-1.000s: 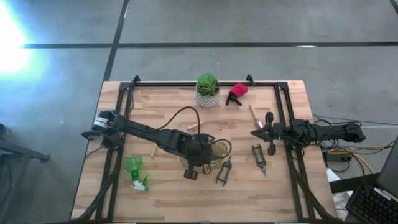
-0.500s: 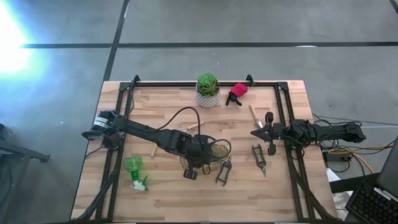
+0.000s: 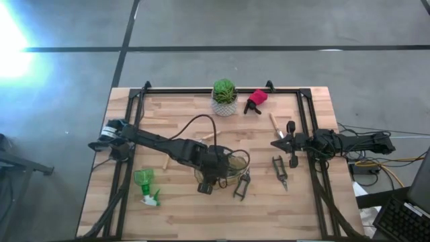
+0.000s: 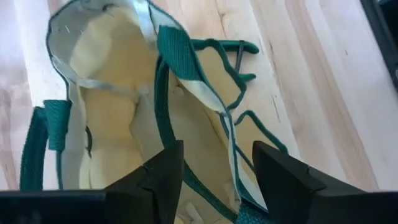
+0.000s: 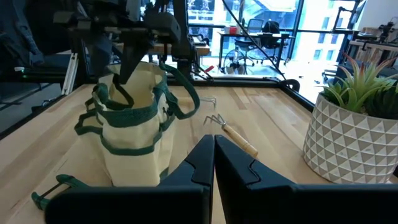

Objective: Pick & Place Garden tools in Gardening bag
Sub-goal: Move the white gardening bag to the center of the table

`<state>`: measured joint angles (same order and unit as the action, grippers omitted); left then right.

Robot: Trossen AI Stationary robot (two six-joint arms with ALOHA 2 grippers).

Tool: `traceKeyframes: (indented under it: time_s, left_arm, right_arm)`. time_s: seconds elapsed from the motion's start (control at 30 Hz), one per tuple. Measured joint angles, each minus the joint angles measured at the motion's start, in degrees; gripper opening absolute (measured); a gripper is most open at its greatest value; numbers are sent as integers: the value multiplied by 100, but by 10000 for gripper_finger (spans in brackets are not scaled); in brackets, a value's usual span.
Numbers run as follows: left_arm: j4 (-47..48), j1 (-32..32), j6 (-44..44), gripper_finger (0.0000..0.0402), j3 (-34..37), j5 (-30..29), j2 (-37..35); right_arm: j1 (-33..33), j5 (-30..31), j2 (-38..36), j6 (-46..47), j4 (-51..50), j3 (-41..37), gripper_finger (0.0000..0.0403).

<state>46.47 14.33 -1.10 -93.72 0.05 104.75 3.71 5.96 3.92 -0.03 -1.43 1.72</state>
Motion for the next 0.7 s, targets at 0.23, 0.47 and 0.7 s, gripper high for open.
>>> traceKeyframes:
  time_s: [0.23,0.47,0.7]
  left_arm:
    - [305,0,-51,193,-362,29,-2]
    - [903,-126,-170,193,-537,-413,-2]
    - [1048,-325,1,193,-487,-478,-2]
  right_arm:
    - [0,1,-1,0,0,0,8]
    - [0,0,-2,0,0,0,8]
    - [0,1,-2,0,-1,0,8]
